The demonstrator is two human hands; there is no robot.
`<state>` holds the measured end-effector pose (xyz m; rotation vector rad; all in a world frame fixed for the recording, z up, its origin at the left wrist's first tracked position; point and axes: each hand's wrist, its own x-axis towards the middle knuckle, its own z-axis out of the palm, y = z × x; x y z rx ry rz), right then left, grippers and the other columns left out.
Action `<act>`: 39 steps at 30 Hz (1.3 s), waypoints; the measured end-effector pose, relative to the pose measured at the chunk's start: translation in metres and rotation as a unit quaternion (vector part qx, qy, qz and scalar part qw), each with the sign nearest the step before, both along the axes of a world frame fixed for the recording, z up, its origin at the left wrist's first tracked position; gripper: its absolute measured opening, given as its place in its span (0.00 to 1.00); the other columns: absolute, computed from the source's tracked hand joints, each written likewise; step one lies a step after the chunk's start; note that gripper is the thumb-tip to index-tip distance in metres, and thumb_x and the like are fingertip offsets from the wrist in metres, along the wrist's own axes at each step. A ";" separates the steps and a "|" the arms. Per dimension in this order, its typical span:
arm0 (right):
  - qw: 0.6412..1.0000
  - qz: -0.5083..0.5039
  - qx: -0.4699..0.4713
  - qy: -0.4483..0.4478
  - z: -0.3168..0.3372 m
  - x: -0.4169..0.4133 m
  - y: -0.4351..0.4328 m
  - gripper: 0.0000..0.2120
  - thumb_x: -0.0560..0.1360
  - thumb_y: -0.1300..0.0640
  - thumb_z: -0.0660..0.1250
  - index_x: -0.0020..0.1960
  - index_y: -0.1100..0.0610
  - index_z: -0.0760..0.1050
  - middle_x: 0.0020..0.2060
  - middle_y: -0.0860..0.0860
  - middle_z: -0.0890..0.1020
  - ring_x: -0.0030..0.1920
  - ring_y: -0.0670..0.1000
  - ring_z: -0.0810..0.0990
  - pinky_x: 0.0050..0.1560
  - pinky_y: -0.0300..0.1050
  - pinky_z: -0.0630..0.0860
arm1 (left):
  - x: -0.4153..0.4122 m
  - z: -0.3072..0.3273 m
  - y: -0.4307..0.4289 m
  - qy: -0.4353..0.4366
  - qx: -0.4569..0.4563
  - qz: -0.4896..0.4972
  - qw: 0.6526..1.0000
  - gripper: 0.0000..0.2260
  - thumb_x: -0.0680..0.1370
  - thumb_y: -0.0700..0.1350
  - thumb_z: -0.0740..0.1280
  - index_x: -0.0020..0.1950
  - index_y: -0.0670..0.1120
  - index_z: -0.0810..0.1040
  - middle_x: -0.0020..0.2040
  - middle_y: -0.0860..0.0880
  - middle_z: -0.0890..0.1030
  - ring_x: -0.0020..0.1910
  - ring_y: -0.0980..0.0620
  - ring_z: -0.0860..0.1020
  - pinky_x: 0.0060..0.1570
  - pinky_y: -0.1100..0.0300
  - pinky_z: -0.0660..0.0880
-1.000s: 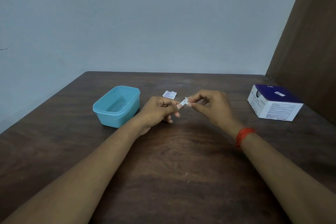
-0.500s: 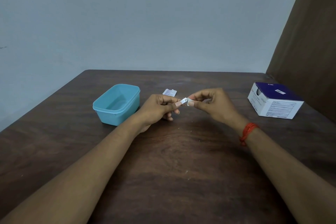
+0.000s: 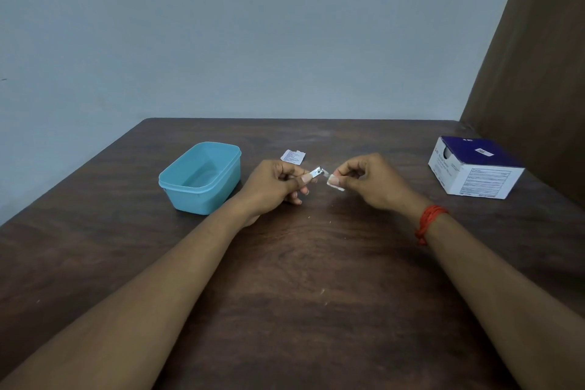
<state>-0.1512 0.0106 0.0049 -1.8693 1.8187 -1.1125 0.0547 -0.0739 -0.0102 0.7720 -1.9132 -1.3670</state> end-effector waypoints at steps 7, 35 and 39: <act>0.999 -0.009 -0.016 -0.030 -0.003 0.001 -0.004 0.03 0.73 0.53 0.76 0.41 0.50 0.83 0.33 0.44 0.83 0.31 0.38 0.75 0.36 0.33 0.71 | -0.001 0.001 0.002 -0.005 -0.009 -0.006 1.000 0.04 0.78 0.42 0.72 0.50 0.44 0.85 0.35 0.48 0.83 0.31 0.56 0.77 0.37 0.61 0.80; 0.983 0.003 -0.025 -0.184 -0.009 0.015 0.001 0.07 0.71 0.58 0.78 0.43 0.55 0.80 0.36 0.54 0.87 0.44 0.52 0.87 0.51 0.48 0.80 | 0.003 0.002 0.002 0.022 0.026 -0.028 0.999 0.04 0.78 0.44 0.72 0.49 0.49 0.87 0.41 0.45 0.87 0.34 0.57 0.77 0.41 0.61 0.81; 0.985 0.017 0.014 -0.170 -0.010 0.014 0.001 0.09 0.71 0.57 0.78 0.43 0.61 0.82 0.40 0.66 0.85 0.44 0.60 0.85 0.50 0.51 0.76 | 0.002 0.002 0.003 0.028 0.030 -0.010 0.999 0.05 0.79 0.42 0.71 0.53 0.43 0.85 0.39 0.46 0.86 0.33 0.57 0.77 0.40 0.61 0.81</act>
